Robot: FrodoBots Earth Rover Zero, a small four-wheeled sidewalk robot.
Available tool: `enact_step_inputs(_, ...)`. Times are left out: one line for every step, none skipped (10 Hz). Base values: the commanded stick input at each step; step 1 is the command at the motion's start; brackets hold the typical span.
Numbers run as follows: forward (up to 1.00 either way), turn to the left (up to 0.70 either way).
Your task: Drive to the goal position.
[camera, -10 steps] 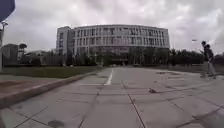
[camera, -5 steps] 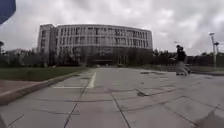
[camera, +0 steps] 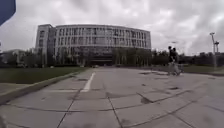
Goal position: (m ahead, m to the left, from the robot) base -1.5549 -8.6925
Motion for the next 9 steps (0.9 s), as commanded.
enact_step_inputs(0.7, 0.0)
enact_step_inputs(0.7, 0.0)
enact_step_inputs(0.7, 0.0)
enact_step_inputs(0.7, 0.0)
enact_step_inputs(0.7, 0.0)
enact_step_inputs(0.7, 0.0)
enact_step_inputs(0.7, 0.0)
enact_step_inputs(0.7, 0.0)
enact_step_inputs(0.7, 0.0)
